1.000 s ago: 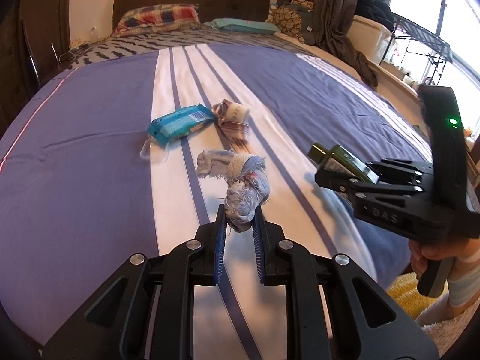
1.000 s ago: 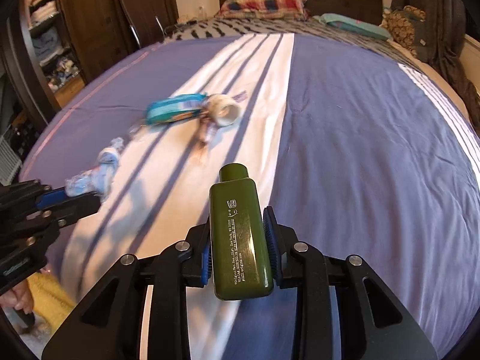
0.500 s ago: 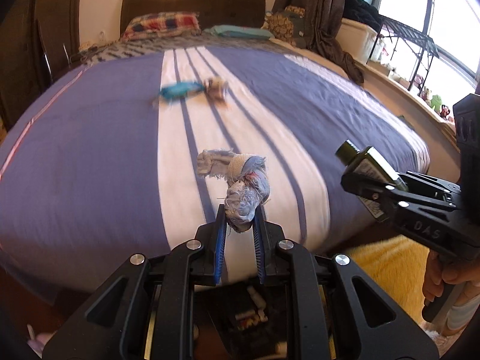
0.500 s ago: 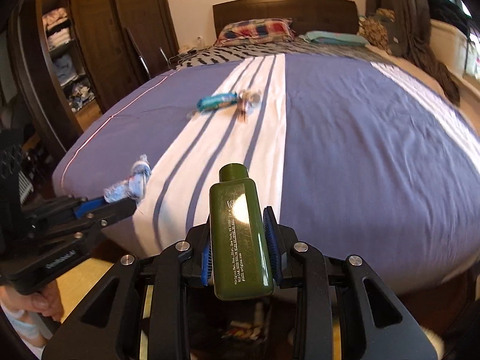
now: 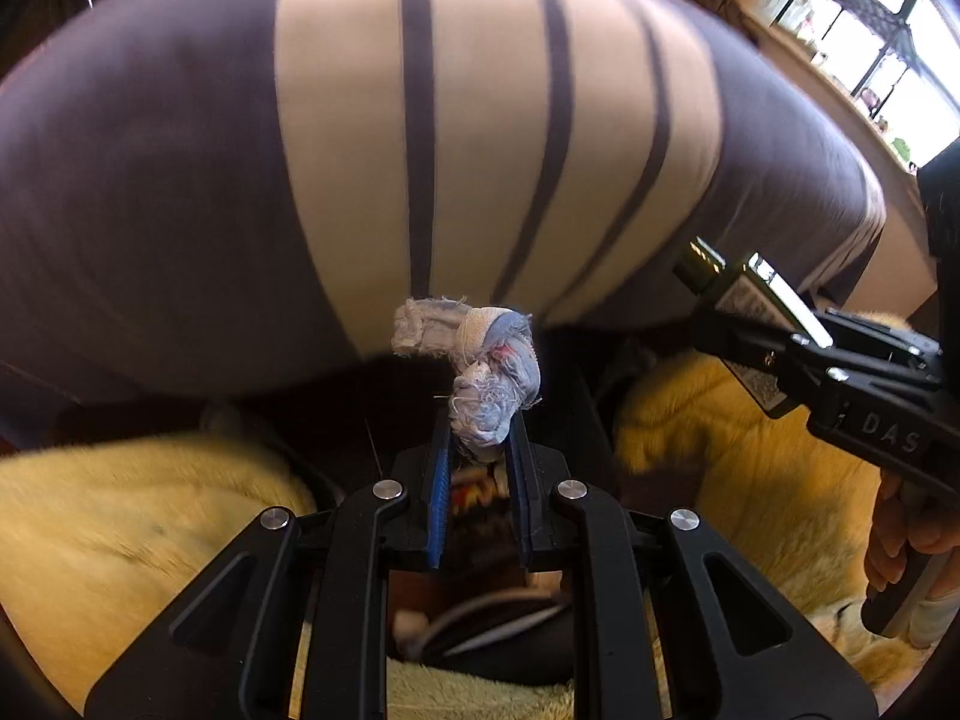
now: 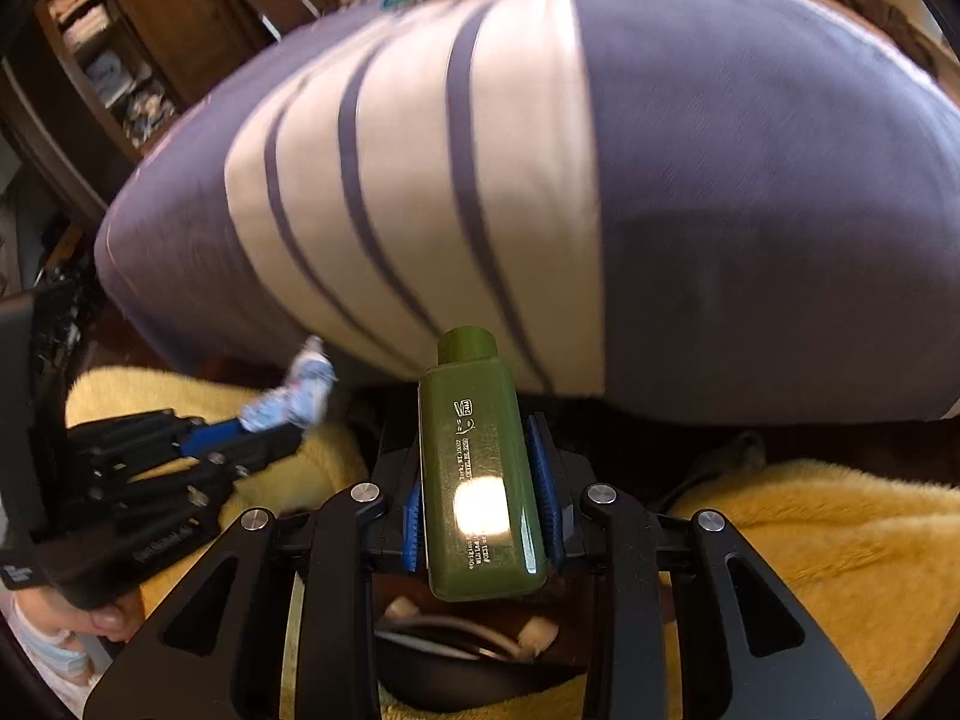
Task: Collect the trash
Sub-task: 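Carry bottle and cloth down over the bin and open both tools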
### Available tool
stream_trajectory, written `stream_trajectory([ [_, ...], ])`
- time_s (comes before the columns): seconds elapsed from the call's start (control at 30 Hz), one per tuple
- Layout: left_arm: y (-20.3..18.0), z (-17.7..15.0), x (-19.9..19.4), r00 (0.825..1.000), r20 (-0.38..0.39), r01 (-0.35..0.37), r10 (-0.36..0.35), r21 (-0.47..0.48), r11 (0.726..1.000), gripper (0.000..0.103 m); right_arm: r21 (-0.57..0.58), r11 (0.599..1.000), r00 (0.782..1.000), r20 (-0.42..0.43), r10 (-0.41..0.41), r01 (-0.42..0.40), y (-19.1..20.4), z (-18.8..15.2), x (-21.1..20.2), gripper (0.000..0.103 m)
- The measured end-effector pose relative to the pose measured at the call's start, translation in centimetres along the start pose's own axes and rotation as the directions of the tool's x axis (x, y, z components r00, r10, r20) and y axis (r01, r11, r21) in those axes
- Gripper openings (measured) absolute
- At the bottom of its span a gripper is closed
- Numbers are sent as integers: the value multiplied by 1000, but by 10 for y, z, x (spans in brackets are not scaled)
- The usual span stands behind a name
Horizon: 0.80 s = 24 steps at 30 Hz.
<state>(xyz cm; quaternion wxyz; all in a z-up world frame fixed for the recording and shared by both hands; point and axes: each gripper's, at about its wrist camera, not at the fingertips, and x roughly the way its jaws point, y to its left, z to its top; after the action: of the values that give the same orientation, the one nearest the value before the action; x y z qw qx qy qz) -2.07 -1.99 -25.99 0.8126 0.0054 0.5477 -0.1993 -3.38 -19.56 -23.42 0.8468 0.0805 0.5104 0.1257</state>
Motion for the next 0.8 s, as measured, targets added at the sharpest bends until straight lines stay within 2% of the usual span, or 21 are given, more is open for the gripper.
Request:
stream_trajectory([
  [0.23,2,-8,36,994,-102,25,-25,-7,1000,16,14,1000,994,-108,-24,26,2,-11,40,31],
  [0.5,4,-9,50,988,-150,35,-36,-9,999,21,41,999,990,-139,-13,19,-1,-6,56,33],
  [0.6,6,-8,53,987,-157,36,-39,-20,999,30,53,998,991,-135,-14,21,-11,-8,55,47],
  [0.7,9,-8,51,988,-151,26,-31,-33,999,35,69,997,992,-123,-18,27,-14,-7,51,48],
  [0.8,12,-6,45,991,-131,11,-16,-35,999,48,75,996,994,-101,-30,38,-16,-1,42,50],
])
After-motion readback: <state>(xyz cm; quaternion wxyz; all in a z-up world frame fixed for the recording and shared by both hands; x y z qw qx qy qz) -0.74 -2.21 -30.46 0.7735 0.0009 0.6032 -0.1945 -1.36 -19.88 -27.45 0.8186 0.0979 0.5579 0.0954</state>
